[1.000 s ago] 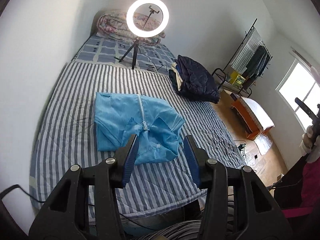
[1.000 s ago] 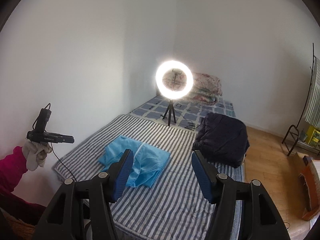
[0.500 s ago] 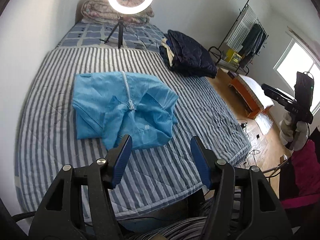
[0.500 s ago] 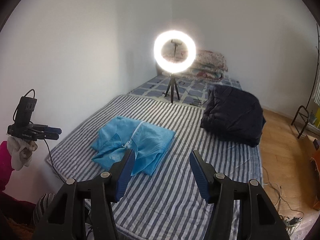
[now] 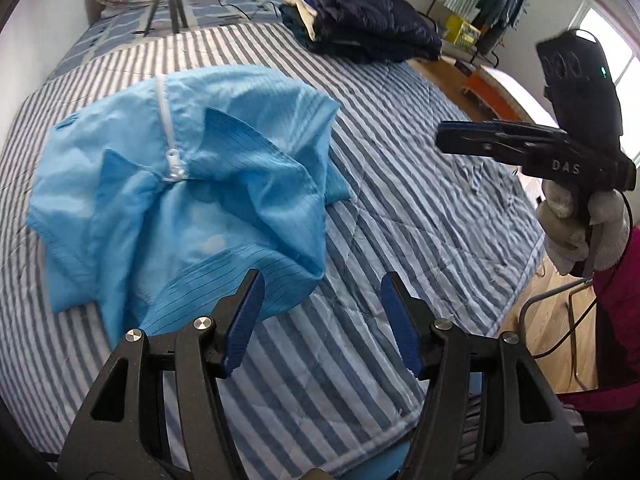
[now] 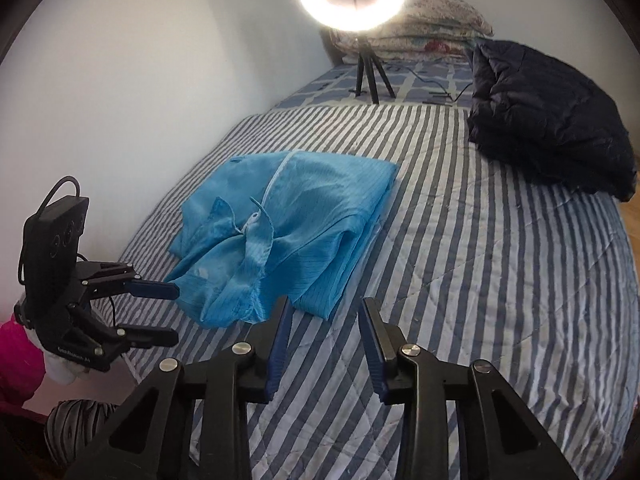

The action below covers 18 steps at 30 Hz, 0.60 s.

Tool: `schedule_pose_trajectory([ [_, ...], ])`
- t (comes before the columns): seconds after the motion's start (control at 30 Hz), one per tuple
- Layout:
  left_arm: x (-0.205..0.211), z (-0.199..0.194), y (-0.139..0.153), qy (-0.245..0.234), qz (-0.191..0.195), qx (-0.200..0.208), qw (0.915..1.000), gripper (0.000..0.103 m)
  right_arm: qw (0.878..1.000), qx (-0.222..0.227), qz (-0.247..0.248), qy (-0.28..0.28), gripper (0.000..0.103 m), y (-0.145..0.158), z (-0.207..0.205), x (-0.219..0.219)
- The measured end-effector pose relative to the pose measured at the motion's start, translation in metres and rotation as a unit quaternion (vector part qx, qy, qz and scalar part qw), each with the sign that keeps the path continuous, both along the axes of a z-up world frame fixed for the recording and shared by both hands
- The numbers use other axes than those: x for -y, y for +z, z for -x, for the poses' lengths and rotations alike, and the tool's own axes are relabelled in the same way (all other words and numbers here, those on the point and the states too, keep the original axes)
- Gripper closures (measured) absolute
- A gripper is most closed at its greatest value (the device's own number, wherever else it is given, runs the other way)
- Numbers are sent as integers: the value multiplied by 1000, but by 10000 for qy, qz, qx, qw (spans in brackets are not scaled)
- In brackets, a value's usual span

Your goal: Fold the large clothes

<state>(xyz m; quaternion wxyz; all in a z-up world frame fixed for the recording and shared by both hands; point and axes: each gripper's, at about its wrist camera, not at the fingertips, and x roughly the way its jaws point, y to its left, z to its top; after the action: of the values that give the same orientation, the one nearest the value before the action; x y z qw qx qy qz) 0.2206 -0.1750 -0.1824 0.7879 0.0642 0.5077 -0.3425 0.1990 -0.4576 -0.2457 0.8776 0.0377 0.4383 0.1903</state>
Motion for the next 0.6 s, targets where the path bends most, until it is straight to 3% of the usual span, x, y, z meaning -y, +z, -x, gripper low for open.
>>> schedule_pose_trajectory([
  [0.13, 21, -3, -20, -83, -490, 315, 9983, 44, 9995, -219, -232, 76, 70, -23, -17, -1],
  [0.2, 27, -5, -28, -156, -758, 489, 9958, 88, 9991, -287, -278, 115, 71, -31, -21, -2],
  [0.23, 28, -7, -32, -185, -936, 557, 9939, 103, 9989, -323, -297, 152, 71, -34, -23, -3],
  [0.33, 21, -11, -28, -184, -768, 610, 9950, 103, 9983, -393, -307, 316, 73, -40, -25, -11],
  [0.6, -16, -24, 24, 111, 18, 681, 9976, 103, 9962, -487, -187, 695, 79, -55, -37, -43],
])
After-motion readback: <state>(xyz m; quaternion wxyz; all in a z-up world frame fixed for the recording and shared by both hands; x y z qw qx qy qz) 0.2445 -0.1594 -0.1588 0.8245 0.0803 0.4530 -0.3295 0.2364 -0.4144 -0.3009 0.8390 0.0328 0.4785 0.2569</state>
